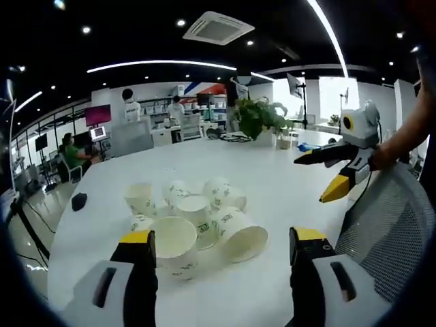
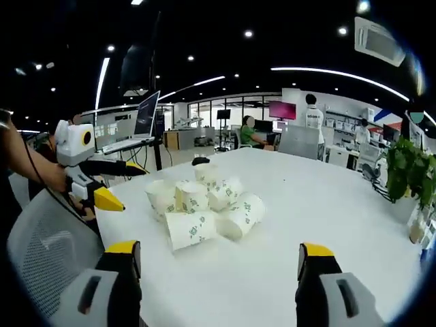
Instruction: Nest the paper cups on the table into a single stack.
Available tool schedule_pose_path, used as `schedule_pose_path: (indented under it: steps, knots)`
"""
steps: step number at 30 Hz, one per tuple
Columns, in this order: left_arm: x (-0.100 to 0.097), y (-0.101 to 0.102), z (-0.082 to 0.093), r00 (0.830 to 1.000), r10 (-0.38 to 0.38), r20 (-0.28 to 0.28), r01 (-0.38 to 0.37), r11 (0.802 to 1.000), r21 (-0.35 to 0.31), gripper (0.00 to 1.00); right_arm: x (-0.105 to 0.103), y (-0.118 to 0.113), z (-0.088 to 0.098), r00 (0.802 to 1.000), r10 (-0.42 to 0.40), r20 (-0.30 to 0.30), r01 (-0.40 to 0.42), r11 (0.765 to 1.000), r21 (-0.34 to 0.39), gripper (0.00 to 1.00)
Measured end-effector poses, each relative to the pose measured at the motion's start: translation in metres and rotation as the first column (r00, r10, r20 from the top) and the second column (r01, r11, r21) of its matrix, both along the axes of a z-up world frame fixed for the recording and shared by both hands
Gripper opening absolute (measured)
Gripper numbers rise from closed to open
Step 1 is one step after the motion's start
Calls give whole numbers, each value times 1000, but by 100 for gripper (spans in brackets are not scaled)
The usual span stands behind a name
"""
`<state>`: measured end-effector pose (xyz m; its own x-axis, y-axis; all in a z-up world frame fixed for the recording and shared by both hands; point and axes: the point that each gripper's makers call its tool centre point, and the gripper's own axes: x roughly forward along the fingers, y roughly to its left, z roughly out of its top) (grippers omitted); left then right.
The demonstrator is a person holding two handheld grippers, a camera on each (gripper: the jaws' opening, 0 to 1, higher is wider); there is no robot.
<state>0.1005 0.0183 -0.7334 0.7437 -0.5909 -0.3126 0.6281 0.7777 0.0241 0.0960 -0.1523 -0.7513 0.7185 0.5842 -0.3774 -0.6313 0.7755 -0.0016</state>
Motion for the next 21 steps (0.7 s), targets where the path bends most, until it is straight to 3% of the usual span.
schedule_pose_path:
  steps: [21]
  knots:
    - [0,1,-2,1000,-4,-1,4,1000,5,80,-2,3,0,1000,9,-4,-9,1000,-6,96]
